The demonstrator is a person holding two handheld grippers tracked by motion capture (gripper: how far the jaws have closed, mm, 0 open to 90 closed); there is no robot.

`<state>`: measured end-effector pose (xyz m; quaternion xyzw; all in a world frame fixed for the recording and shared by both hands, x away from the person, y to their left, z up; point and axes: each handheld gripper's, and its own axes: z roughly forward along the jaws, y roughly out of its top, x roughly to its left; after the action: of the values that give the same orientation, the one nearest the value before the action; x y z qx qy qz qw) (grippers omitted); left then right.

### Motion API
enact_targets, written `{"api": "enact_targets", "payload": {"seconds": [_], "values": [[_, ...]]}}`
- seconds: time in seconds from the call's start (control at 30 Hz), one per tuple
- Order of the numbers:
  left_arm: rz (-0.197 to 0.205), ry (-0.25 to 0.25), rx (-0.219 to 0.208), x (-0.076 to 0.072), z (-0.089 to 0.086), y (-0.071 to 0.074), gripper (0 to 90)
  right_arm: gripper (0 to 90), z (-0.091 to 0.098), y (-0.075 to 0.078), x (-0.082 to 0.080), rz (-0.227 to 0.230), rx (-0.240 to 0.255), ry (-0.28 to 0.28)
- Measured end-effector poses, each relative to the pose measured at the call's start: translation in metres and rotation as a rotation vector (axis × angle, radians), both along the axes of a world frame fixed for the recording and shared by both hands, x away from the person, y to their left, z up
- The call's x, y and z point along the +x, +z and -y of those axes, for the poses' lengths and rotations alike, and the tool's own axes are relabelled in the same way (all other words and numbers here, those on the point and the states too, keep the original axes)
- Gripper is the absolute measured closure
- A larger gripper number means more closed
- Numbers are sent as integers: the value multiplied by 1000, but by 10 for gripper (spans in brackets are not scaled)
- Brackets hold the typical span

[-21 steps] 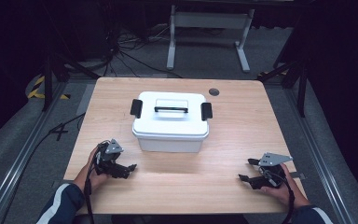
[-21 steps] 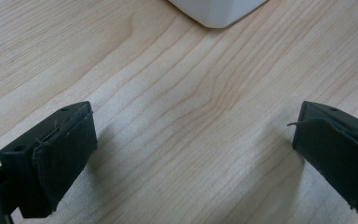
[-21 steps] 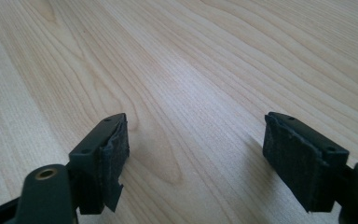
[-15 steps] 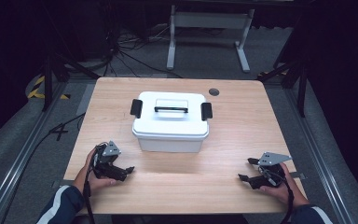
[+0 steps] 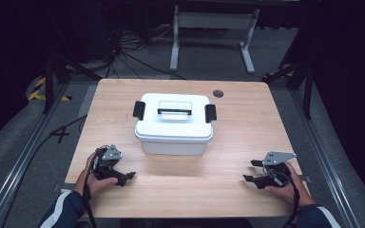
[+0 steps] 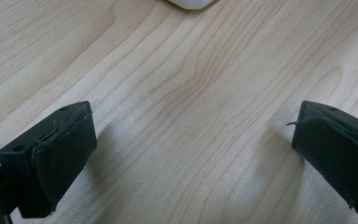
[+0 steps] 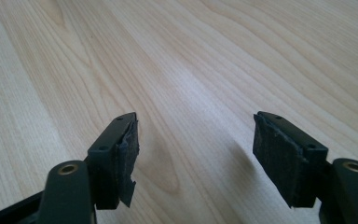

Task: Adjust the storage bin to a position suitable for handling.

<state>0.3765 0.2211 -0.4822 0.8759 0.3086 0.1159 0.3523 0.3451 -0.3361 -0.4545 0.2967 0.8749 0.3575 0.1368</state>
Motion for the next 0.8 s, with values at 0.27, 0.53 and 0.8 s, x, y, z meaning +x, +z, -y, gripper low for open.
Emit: {"api": "enact_targets", "payload": {"seconds": [0.27, 0.53, 0.8], "values": [[-1, -13, -2, 1, -1, 0, 2, 335, 3, 22, 12, 14, -38, -16], [5, -30, 7, 3, -2, 0, 2, 317, -10, 70, 37, 70, -43, -4], [2, -25, 6, 3, -1, 0, 2, 318, -36, 108, 48, 128, -90, 44]]}}
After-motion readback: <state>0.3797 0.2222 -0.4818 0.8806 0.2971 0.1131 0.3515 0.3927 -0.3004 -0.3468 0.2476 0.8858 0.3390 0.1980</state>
